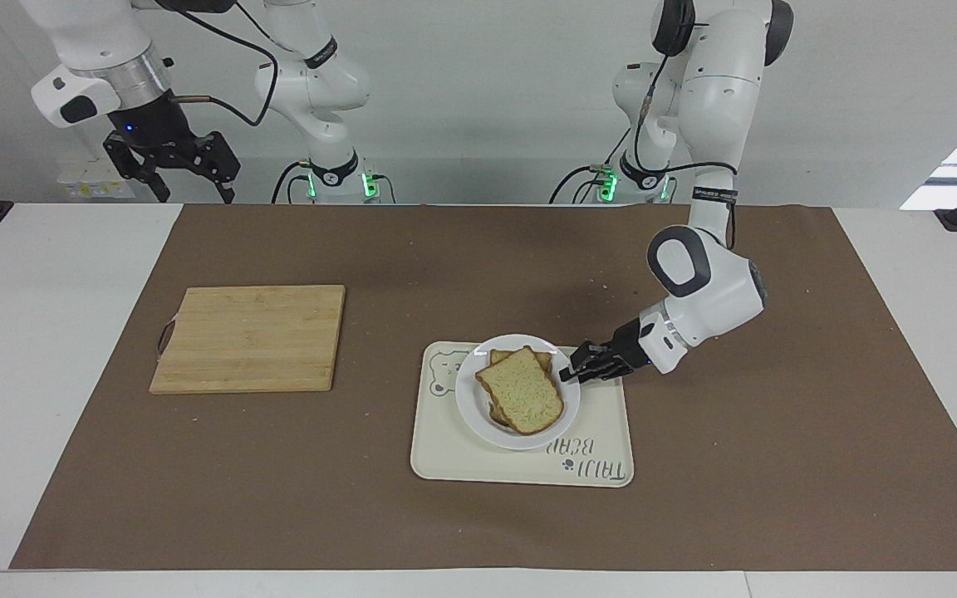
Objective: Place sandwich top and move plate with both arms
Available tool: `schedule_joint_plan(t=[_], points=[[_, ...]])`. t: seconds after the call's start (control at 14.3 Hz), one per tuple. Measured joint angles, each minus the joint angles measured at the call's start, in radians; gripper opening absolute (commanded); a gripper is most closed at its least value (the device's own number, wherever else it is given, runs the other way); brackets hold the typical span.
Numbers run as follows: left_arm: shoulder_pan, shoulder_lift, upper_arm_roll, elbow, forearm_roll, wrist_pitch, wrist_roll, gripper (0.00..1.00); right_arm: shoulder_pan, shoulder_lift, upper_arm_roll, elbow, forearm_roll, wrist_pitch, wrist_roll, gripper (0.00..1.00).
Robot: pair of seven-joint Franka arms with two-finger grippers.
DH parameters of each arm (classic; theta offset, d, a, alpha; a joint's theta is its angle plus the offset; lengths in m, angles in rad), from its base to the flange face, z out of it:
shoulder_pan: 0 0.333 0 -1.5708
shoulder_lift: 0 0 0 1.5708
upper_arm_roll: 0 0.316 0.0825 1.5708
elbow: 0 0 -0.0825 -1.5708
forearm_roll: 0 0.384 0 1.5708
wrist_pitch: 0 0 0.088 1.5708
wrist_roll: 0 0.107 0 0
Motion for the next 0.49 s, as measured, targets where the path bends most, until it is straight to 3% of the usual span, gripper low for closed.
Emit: schedule_joint_plan(t=[0.07, 0.35, 0.49], points=[[0.001, -0.007, 0.011, 0.009, 0.045, 0.0, -0.019, 1.0, 0.0, 0.0, 0.0, 0.0, 0.0, 0.0, 0.0, 1.0], [0.002, -0.072, 0.056, 0.025, 0.294, -0.01, -0.05, 1.0, 0.0, 0.0, 0.0, 0.0, 0.0, 0.0, 0.0, 1.0], [0.002, -0.122, 0.081, 0.026, 0.429, -0.074, -0.057, 1.0, 0.0, 0.0, 0.0, 0.0, 0.0, 0.0, 0.0, 1.0]])
